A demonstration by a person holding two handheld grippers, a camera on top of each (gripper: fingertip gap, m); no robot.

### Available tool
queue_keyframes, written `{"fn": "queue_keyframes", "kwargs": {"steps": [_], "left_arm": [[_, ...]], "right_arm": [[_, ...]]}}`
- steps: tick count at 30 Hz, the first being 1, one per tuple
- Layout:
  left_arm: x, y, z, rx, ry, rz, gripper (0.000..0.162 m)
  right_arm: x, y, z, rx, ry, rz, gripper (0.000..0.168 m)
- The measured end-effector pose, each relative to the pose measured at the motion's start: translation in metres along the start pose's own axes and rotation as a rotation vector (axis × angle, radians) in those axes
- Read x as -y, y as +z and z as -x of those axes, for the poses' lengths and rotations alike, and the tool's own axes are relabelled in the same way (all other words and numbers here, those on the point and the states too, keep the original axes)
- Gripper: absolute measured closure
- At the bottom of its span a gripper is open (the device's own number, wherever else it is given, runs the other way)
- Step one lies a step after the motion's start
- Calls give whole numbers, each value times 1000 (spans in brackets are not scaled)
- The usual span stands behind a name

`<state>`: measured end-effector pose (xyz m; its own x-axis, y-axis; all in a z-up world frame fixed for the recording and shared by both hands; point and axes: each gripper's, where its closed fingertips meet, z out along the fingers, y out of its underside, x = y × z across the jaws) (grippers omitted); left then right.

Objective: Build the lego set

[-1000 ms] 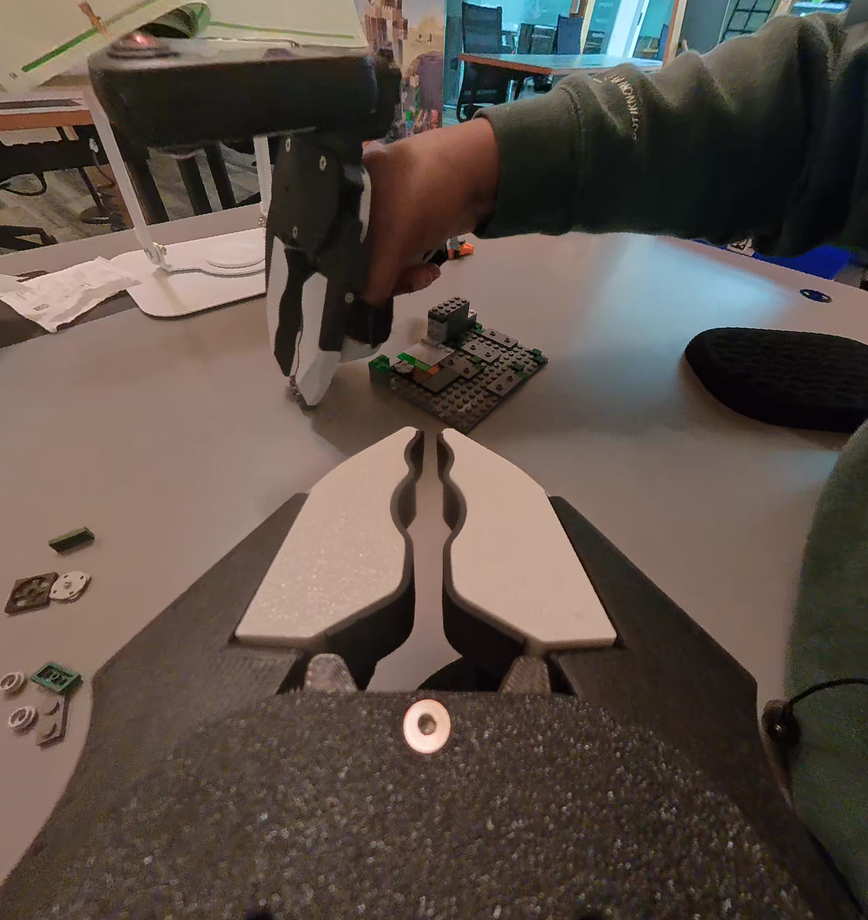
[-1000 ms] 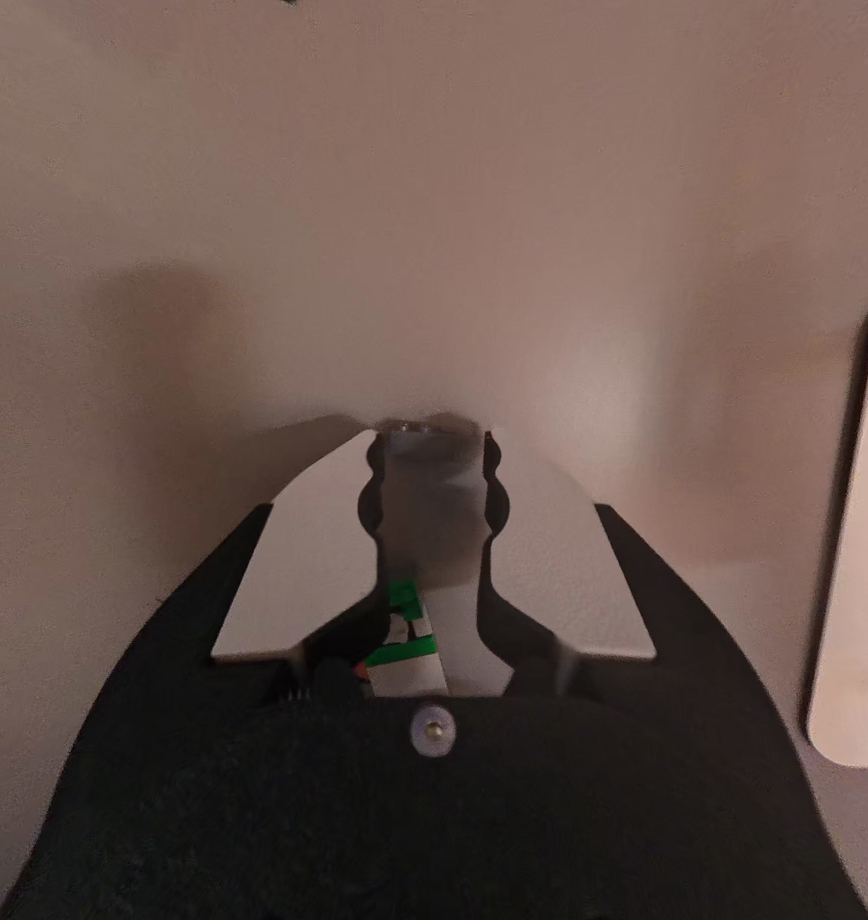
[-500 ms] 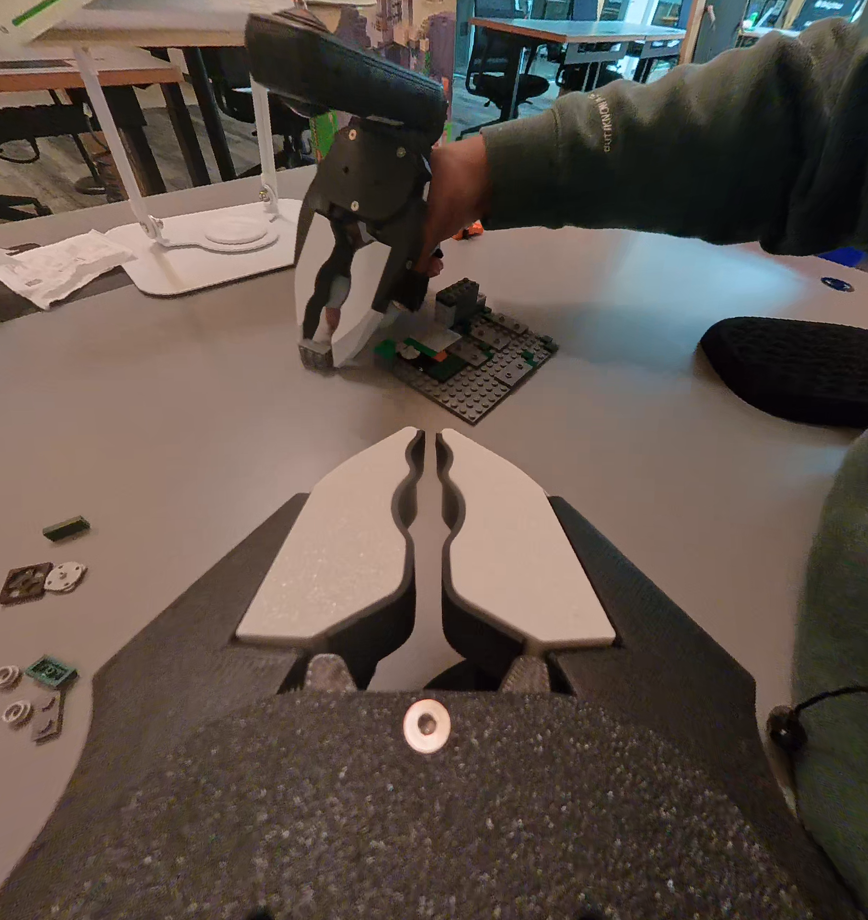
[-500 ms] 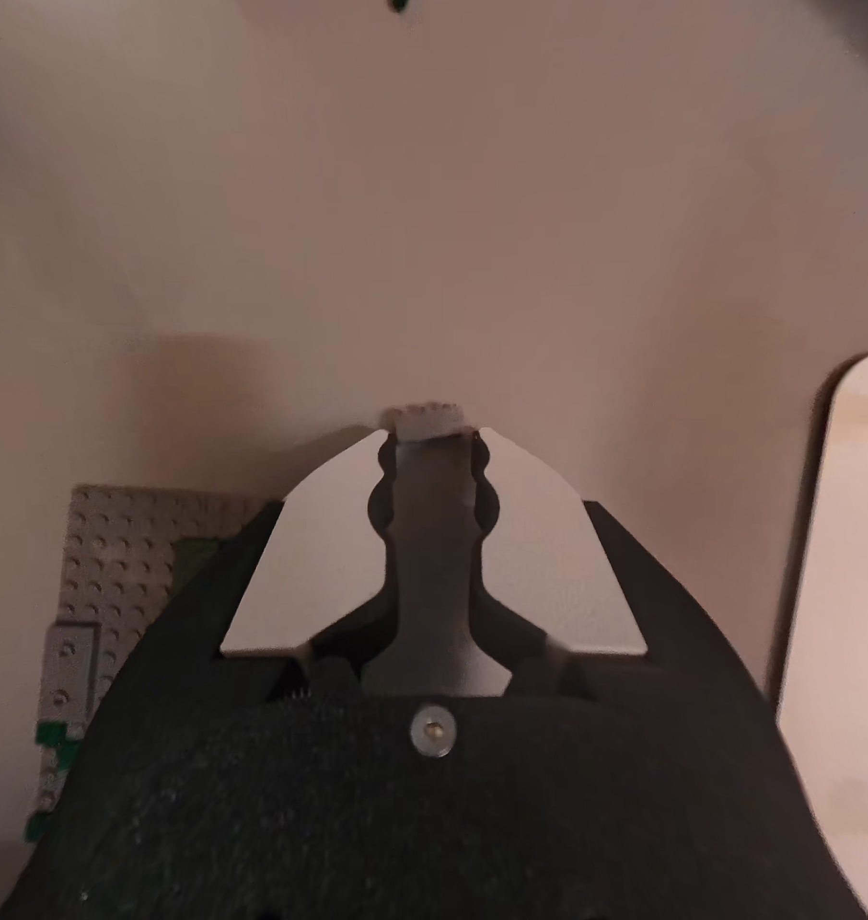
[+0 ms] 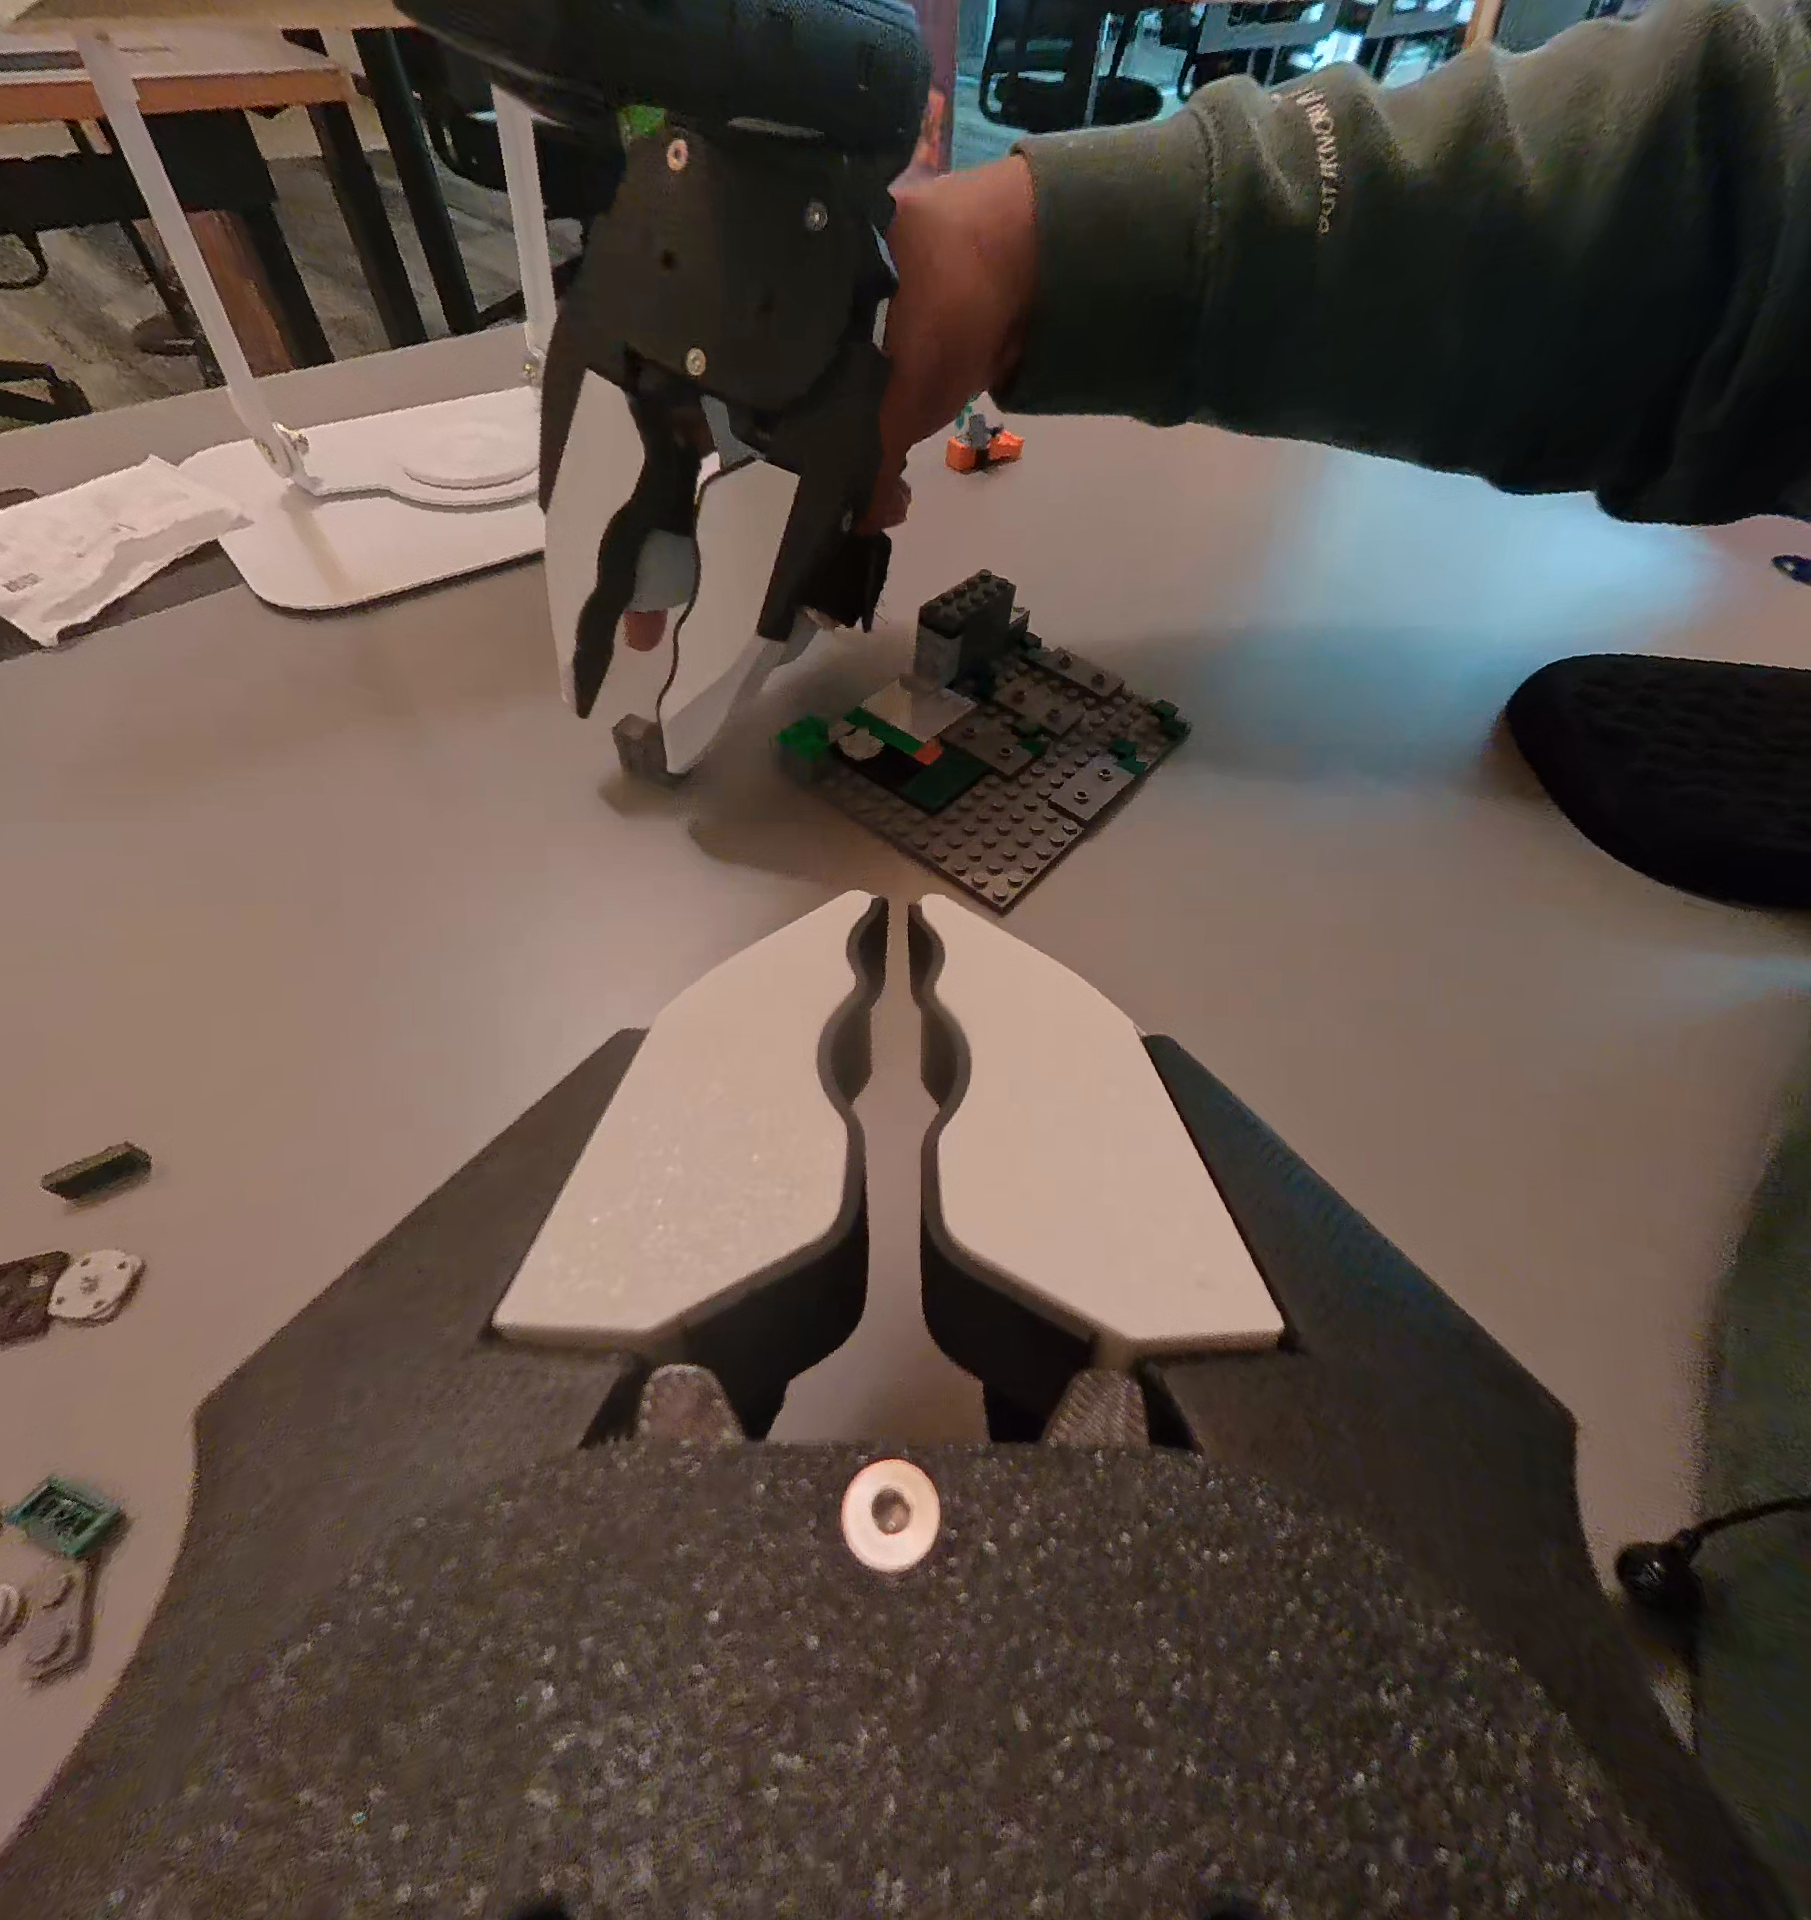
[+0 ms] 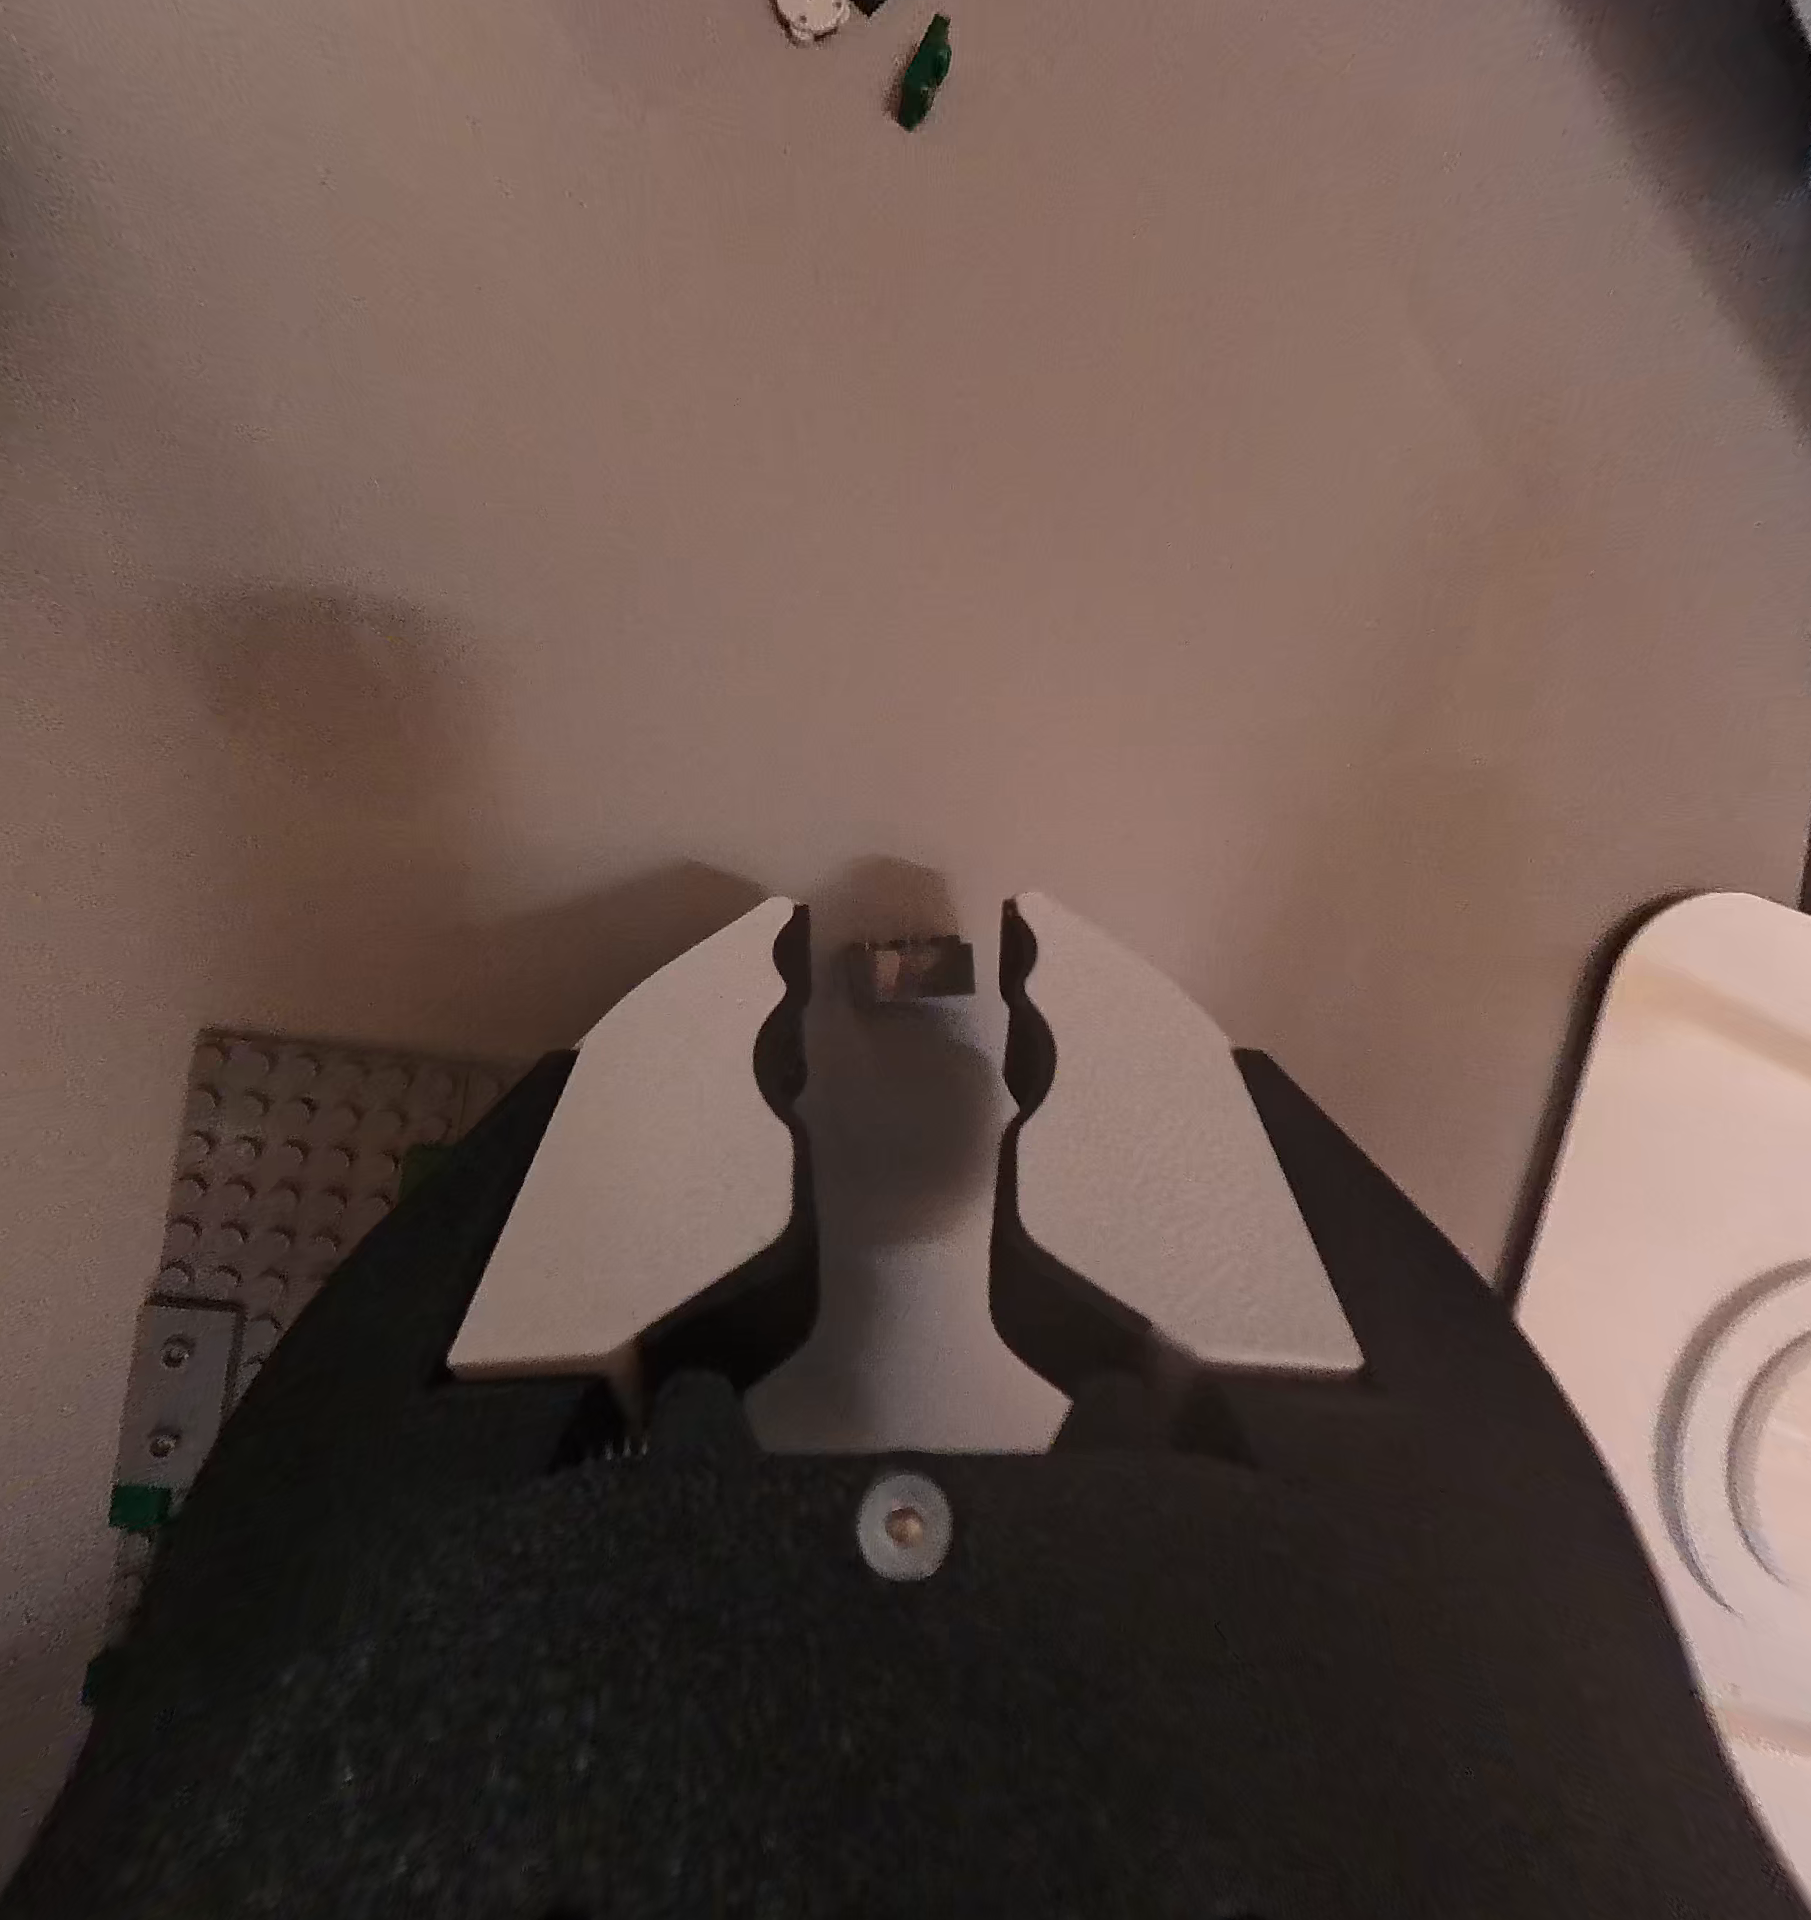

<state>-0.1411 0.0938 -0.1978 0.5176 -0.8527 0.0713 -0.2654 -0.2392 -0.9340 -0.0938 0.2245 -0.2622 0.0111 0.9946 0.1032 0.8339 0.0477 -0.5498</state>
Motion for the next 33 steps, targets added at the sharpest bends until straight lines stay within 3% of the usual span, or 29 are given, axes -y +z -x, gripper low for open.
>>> {"fn": "queue_keyframes", "kwargs": {"steps": [4, 7, 12, 19, 24, 28, 33], "left_arm": [[-1, 0, 3, 3, -6, 11, 159], [-4, 2, 3, -2, -20, 14, 159], [-6, 7, 2, -14, -24, 20, 159], [-4, 12, 0, -18, -17, 22, 159], [-3, 9, 0, -6, -22, 20, 159], [-2, 8, 1, 1, -23, 17, 159], [-4, 12, 3, 0, -14, 44, 159]], "right_arm": [[-6, 0, -4, -8, 14, 19, 156], [-16, -9, -6, -14, 64, -18, 159], [-36, -18, -4, -25, 140, -76, 160], [-10, -12, -1, -18, 98, -130, 140], [-5, 2, 1, 26, 48, -95, 138], [-5, 1, -2, 15, 26, -86, 168], [-13, -5, -5, 8, 63, -130, 168]]}}
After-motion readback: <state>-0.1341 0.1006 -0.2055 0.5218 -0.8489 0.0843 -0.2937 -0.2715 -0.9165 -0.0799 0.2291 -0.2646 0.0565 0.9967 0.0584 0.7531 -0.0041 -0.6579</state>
